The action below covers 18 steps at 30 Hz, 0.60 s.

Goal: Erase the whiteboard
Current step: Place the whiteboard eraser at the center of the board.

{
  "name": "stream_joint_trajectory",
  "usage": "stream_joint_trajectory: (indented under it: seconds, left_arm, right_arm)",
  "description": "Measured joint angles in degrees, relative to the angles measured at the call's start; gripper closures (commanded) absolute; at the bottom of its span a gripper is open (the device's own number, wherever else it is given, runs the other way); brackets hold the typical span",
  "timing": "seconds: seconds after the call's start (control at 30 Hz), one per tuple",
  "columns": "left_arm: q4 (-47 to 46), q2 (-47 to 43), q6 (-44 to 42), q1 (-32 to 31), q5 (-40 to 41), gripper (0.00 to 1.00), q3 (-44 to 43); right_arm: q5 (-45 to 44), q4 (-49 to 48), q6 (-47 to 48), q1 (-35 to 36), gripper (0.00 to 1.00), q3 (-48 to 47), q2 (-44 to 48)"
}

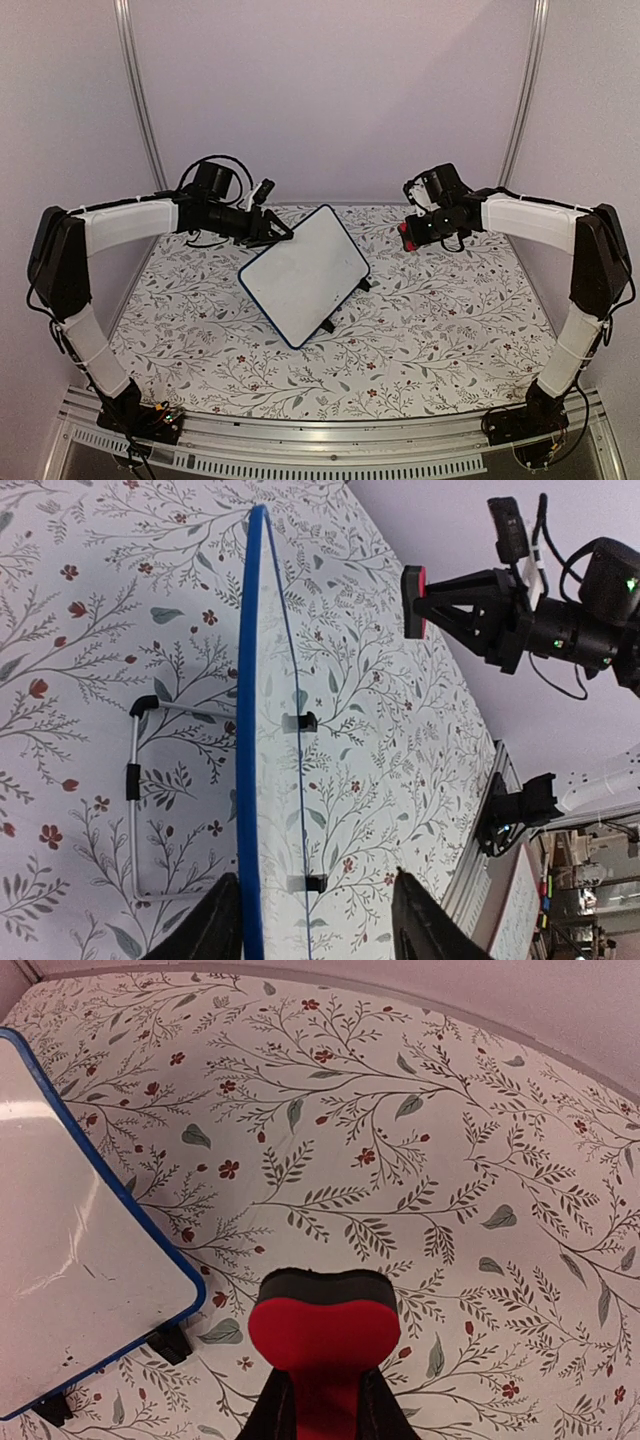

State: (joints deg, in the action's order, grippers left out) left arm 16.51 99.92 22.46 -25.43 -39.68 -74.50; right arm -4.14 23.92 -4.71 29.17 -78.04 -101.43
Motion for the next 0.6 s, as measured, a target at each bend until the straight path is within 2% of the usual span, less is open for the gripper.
stream_joint_trajectory:
  seconds: [0.37, 0.6]
  left_arm:
    - [-1.7, -3.0, 0.4, 0.4, 2.0, 0.03, 1.5]
    - [-3.7, -5.6, 1.4, 1.1, 3.5, 0.00, 3.3]
  right_arm:
    - [5.9, -0.2, -5.9, -10.6, 0.92, 0.0, -1.0]
    - [8.0, -0.2, -8.2, -13.2, 0.84, -0.3, -5.4]
